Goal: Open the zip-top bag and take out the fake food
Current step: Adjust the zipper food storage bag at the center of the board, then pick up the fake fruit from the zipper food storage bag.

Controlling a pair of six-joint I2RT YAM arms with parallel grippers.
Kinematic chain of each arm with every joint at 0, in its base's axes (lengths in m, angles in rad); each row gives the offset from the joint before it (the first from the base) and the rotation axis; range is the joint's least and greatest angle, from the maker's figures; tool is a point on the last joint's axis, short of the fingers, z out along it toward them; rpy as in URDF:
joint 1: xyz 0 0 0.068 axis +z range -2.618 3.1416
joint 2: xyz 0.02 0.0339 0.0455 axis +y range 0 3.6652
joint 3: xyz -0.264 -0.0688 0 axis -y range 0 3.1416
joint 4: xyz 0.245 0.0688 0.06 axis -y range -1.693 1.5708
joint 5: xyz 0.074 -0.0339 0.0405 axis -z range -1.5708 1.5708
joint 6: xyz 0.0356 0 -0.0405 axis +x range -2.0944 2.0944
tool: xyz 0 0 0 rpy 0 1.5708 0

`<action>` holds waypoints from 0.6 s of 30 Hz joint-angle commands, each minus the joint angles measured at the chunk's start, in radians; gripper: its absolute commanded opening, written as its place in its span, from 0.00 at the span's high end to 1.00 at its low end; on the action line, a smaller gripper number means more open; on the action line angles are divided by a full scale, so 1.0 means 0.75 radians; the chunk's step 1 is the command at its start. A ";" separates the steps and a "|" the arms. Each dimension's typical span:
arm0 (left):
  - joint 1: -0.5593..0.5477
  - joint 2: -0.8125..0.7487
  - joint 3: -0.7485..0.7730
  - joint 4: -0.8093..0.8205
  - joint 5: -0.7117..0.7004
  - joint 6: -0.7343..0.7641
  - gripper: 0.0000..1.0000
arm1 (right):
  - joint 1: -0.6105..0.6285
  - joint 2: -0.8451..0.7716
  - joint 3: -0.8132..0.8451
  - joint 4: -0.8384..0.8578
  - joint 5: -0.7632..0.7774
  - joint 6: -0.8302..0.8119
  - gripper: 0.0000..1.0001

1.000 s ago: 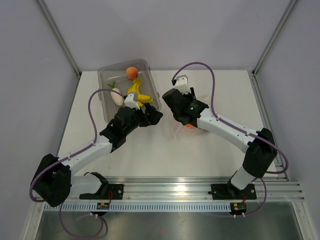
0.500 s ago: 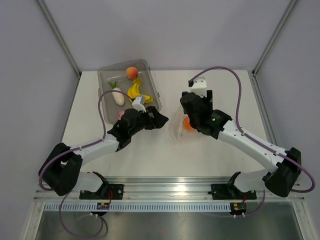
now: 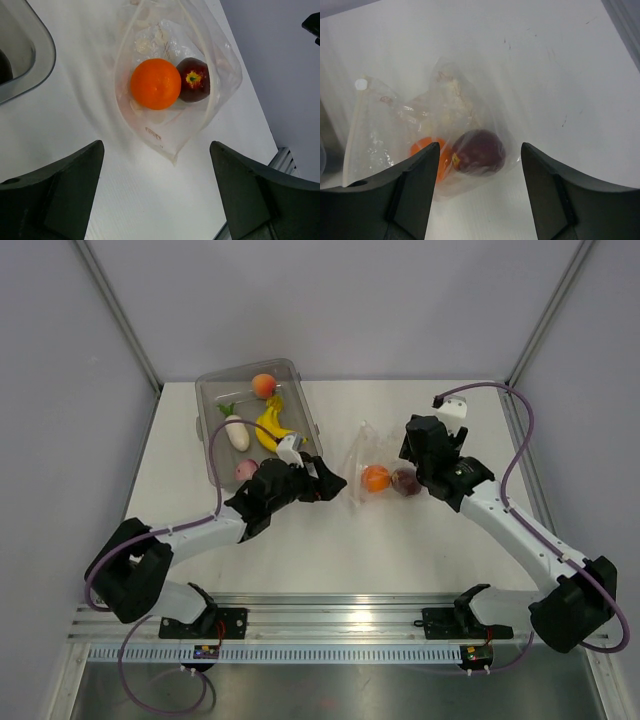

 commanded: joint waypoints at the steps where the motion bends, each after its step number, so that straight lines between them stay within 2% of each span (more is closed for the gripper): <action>1: -0.014 0.048 0.074 0.068 0.016 -0.008 0.11 | -0.028 -0.016 -0.016 0.094 -0.125 0.093 0.27; 7: -0.014 0.149 0.195 0.013 0.030 0.082 0.13 | -0.067 0.027 -0.041 0.134 -0.162 0.140 0.28; 13: -0.014 0.169 0.270 -0.055 -0.057 0.246 0.14 | -0.093 0.015 -0.076 0.155 -0.178 0.170 0.29; 18: -0.012 0.241 0.348 -0.169 -0.092 0.244 0.16 | -0.108 -0.006 -0.094 0.161 -0.176 0.179 0.28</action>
